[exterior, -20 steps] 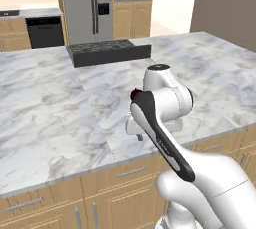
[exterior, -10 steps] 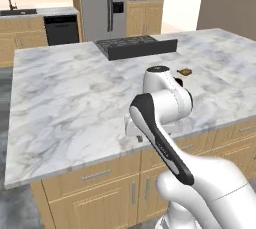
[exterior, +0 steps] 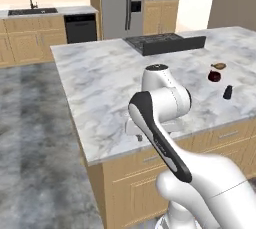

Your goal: Move the mayonnaise and shaker from the cabinet to the dining counter.

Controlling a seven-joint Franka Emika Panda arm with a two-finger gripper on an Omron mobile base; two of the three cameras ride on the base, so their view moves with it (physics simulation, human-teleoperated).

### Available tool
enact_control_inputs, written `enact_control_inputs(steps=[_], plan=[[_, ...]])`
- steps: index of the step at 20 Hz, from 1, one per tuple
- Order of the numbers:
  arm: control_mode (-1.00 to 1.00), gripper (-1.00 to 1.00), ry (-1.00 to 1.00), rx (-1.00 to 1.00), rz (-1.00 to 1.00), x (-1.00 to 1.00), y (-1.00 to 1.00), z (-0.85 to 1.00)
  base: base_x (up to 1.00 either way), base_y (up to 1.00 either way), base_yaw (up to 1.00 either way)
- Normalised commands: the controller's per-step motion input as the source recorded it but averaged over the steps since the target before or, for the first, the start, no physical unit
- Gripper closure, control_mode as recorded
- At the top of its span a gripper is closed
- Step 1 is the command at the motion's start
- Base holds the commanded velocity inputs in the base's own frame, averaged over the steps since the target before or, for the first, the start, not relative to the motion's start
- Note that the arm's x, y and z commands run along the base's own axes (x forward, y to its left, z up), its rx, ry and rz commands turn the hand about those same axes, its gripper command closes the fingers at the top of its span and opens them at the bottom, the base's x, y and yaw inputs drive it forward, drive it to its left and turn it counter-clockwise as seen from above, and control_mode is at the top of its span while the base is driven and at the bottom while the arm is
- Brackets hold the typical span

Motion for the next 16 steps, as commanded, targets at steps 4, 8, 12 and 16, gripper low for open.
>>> enact_control_inputs(steps=[4,8,12,16], plan=[[1.00,-1.00,0.00,0.00,0.00,0.00,0.00,0.00,0.00,1.00,0.00],[1.00,-1.00,0.00,0.00,0.00,0.00,0.00,0.00,0.01,1.00,0.00],[1.00,-1.00,0.00,0.00,0.00,0.00,0.00,0.00,0.14,1.00,0.00],[1.00,-1.00,0.00,0.00,0.00,0.00,0.00,0.00,0.60,1.00,0.00]])
